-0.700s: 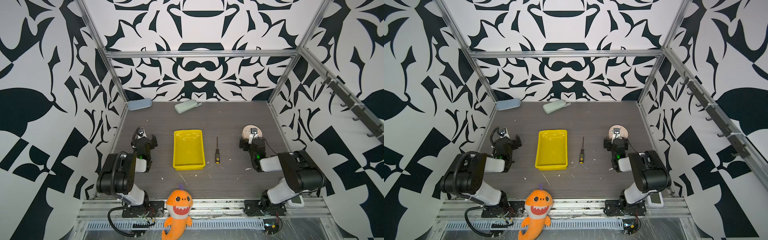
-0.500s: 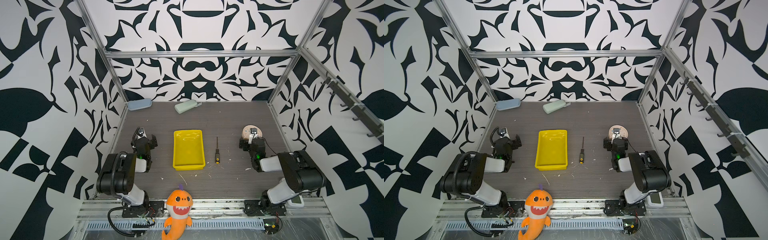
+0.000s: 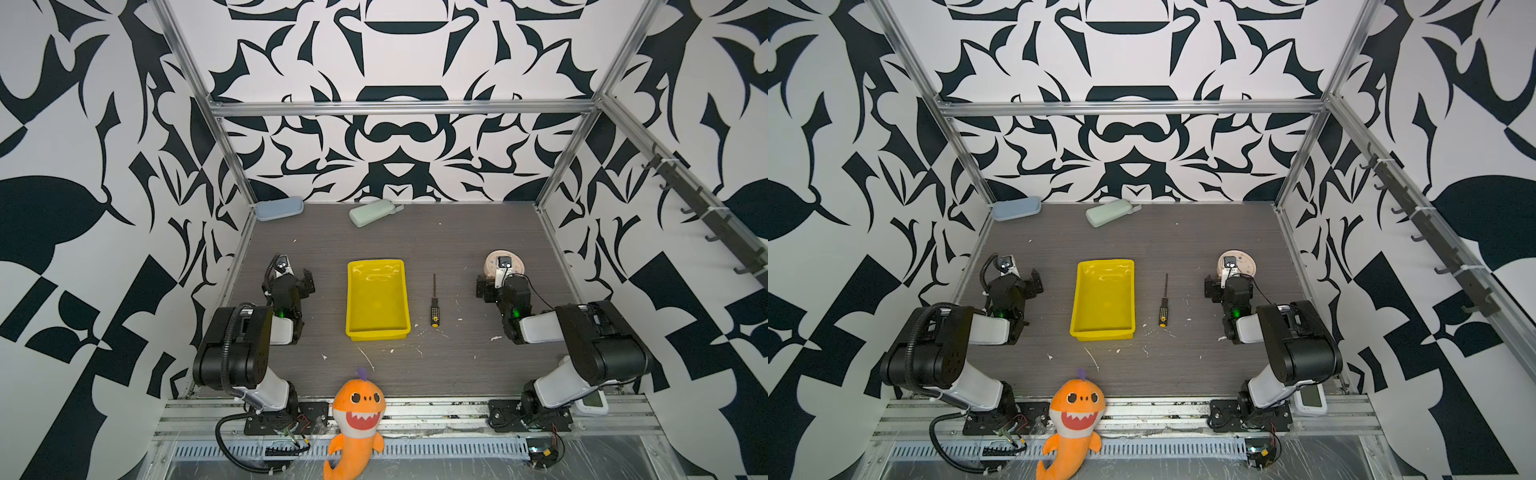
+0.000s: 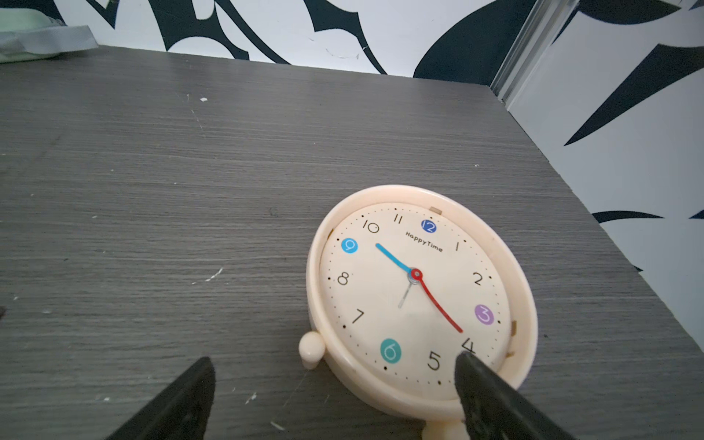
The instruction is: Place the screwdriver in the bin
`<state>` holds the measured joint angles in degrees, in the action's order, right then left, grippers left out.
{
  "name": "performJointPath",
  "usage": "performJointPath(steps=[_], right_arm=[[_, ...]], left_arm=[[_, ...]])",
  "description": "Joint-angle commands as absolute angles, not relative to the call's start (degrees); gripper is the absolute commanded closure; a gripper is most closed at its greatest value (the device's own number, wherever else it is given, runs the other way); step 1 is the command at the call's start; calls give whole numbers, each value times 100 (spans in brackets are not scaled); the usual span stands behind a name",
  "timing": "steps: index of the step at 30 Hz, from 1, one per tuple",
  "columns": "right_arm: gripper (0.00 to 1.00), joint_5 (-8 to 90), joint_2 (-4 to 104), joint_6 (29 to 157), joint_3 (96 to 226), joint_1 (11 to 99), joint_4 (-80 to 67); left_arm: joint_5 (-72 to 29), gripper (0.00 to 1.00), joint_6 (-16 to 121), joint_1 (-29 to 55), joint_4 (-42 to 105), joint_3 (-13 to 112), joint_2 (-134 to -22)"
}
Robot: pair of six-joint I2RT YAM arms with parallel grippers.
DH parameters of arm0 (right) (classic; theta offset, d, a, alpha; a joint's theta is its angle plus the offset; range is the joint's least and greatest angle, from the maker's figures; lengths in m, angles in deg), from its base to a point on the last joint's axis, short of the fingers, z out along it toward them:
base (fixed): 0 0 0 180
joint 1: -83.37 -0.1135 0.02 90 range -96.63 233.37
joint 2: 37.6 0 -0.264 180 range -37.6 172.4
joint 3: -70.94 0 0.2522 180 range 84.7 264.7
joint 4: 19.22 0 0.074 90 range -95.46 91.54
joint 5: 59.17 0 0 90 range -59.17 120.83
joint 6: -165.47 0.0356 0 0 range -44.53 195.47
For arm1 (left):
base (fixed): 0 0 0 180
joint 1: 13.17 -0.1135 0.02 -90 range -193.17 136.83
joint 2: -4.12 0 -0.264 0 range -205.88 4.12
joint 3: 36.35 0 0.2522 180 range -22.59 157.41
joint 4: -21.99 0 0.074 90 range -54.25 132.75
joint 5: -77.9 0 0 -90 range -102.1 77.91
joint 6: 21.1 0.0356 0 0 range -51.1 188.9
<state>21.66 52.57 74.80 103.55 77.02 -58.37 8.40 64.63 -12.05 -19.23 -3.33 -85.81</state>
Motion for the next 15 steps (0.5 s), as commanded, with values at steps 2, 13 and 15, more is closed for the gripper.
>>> performJointPath(steps=[2,13,15], right_arm=[[0,2221,5158,7395,10427,7714,-5933],[0,2235,5164,7414,10490,7735,-5860],[0,2230,5162,7450,10517,7755,-5803]], left_arm=[[822,1,6422,-1229,-1989,-240,-8538],[791,1,6422,-1238,-1960,-229,-8541],[793,1,6420,-1238,-1970,-238,-8539]])
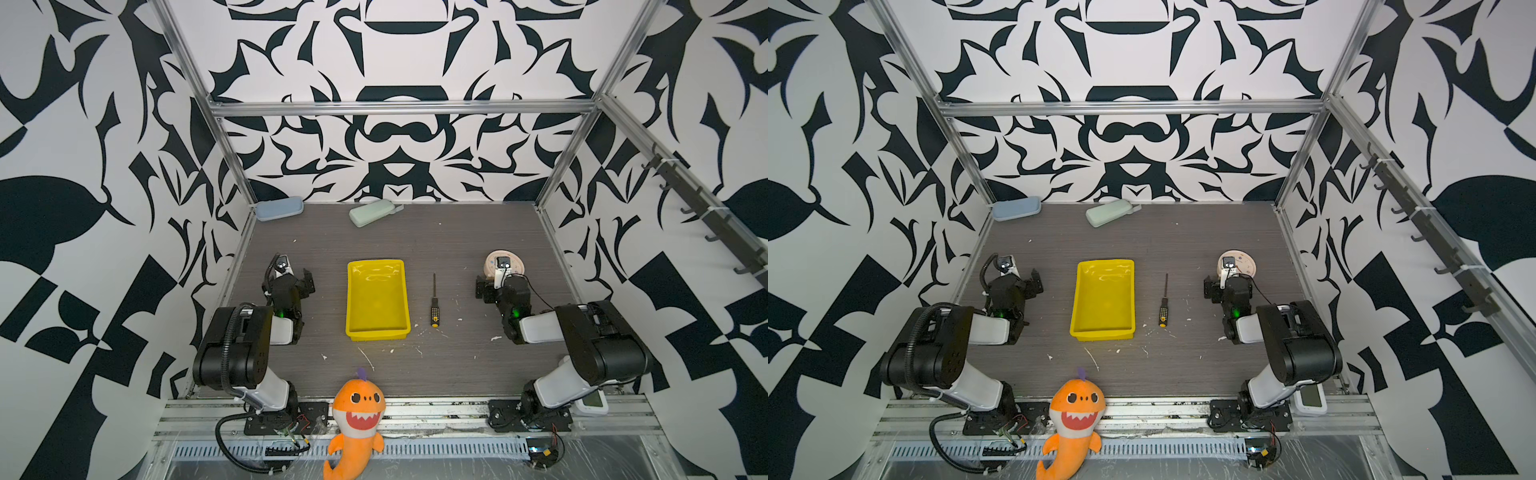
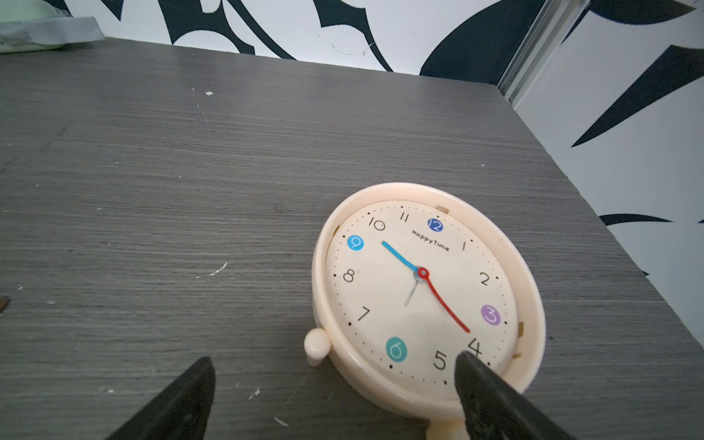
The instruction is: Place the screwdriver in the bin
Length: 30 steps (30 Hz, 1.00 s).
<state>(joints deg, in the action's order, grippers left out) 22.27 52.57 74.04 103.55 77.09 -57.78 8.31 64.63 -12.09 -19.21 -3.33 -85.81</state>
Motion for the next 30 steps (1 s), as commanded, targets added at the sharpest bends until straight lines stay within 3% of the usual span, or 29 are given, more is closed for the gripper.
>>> performJointPath(steps=[1,11,14,18,21,24,27,30], right_arm=[[0,2230,5161,7450,10513,7766,-5812],[0,2335,5111,7413,10384,7758,-5989],[0,2585,4646,7359,10031,7754,-6187],[0,2708,3714,7359,9825,7640,-5701],[0,2451,2850,7817,10581,7609,-3392],[0,2119,2225,8392,11133,7601,-1736],[0,2165,1718,8897,11199,7608,-1011],[0,827,1357,10998,11158,7610,14]], left_arm=[[794,1,6418,-1237,-1965,-242,-8541],[794,1,6407,-1187,-2521,-551,-8491],[1086,1,6502,-1071,-2862,-769,-8140],[1031,1,6547,-550,-84,-139,-6296],[-78,1,5637,-527,2370,731,-5267],[-649,1,4856,-517,3507,1082,-4643],[-829,1,4103,-518,3904,809,-4126],[-811,1,3680,-517,4466,495,-3758]])
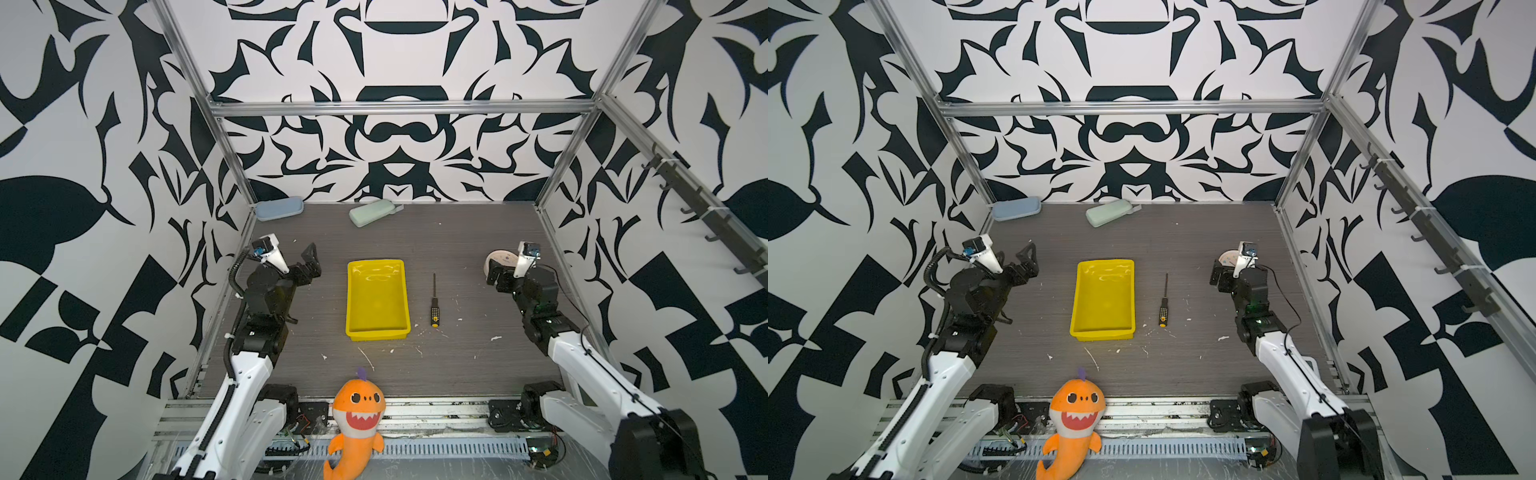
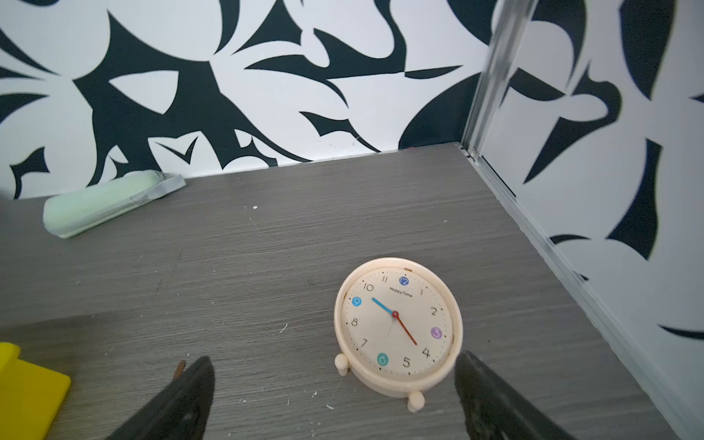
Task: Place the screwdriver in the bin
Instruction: 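Raise both arms and move the right gripper toward the screwdriver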
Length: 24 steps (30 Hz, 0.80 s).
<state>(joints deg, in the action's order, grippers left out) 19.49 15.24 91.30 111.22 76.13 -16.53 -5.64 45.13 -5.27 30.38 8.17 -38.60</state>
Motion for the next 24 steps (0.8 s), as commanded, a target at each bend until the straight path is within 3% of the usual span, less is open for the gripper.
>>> performJointPath(steps=[1,6,10,15,18,24], right_arm=[[1,640,1247,11457,11161,7636,374],[1,1103,1126,11055,11354,7678,527],[1,1355,1295,10948,11723,7680,1021],[0,-7,1471,11710,12162,7683,2205],[0,-158,1542,11445,12626,7682,2881],[0,1203,1924,10874,12974,7672,2971]], left_arm=[[-693,1,3524,-517,4710,428,-3650],[-257,1,3334,-517,5426,446,-3164],[813,1,2850,-522,6355,746,-2957],[1301,1,2405,-526,6793,765,-2949],[1283,1,2006,-526,6794,511,-2988],[883,1,2089,-526,5999,-133,-3072]])
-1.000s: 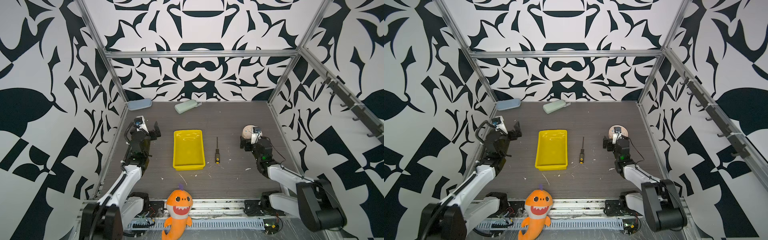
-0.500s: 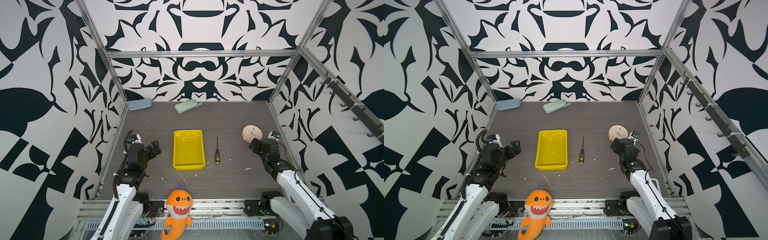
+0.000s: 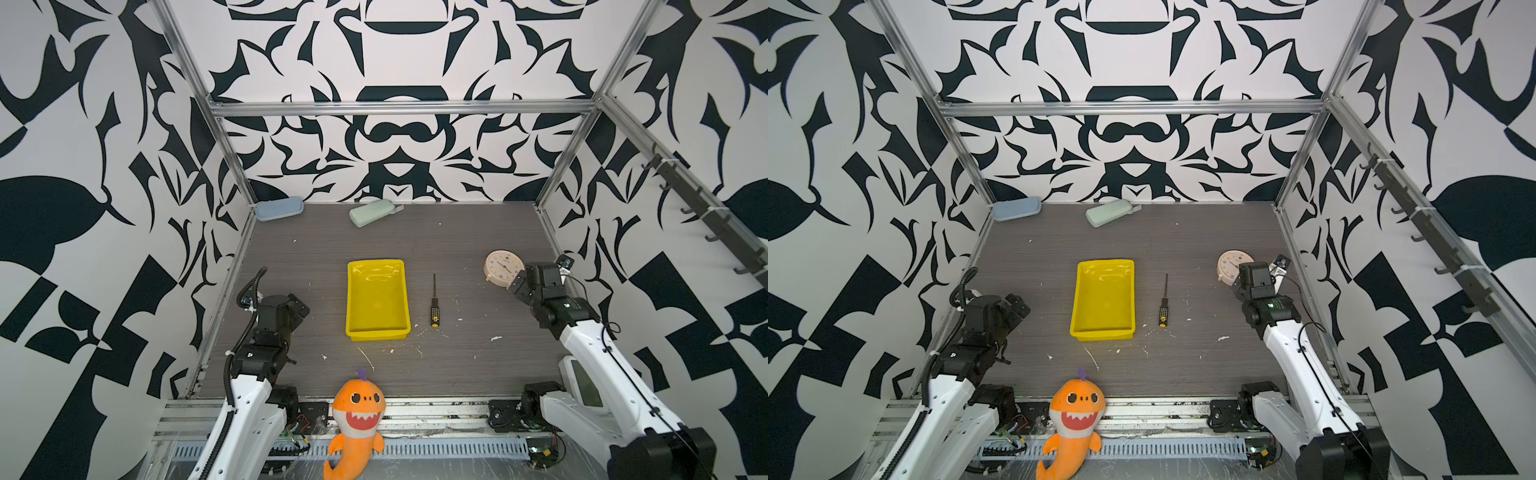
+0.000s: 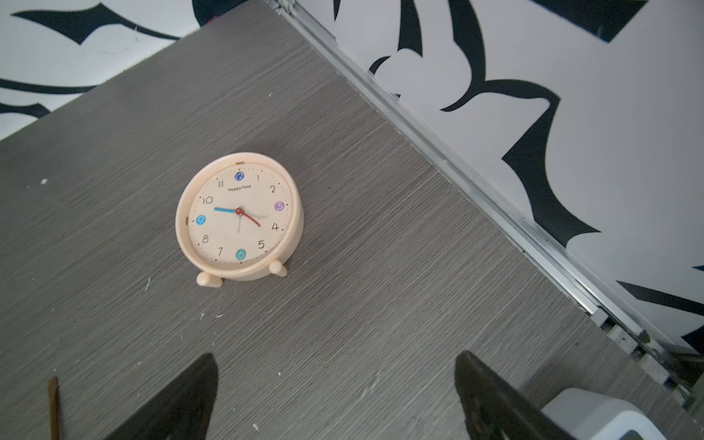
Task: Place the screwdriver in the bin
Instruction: 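Raise both arms and move the right gripper toward the screwdriver, then lower the right gripper and close it on the screwdriver's black handle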
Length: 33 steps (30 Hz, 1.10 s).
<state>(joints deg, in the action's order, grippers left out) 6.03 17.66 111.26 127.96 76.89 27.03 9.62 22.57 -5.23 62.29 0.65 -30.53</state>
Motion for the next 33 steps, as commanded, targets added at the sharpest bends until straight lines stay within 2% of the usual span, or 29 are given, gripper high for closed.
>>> performJointPath(steps=[1,5,12,16,19,26,33], right_arm=[[1,1545,1999,10832,12981,7671,2854],[7,2470,2386,10797,13161,7331,2478],[9,2351,3536,11309,14065,5892,2778],[19,2464,4164,11787,14311,5287,2743],[22,2383,4573,12098,14427,4911,2724],[33,2382,5229,12258,14543,4454,2625],[38,2438,5631,12240,14517,4381,2496]], left_arm=[[815,1,2161,-526,5949,-137,-3062],[716,1,2264,-526,5747,-285,-2892],[537,1,2347,-521,5746,-407,-2635],[553,0,2302,-522,5767,-403,-2682],[483,0,2292,-519,5714,-413,-2753],[434,0,2320,-519,5631,-350,-3010],[402,0,2315,-517,5597,-334,-3119]])
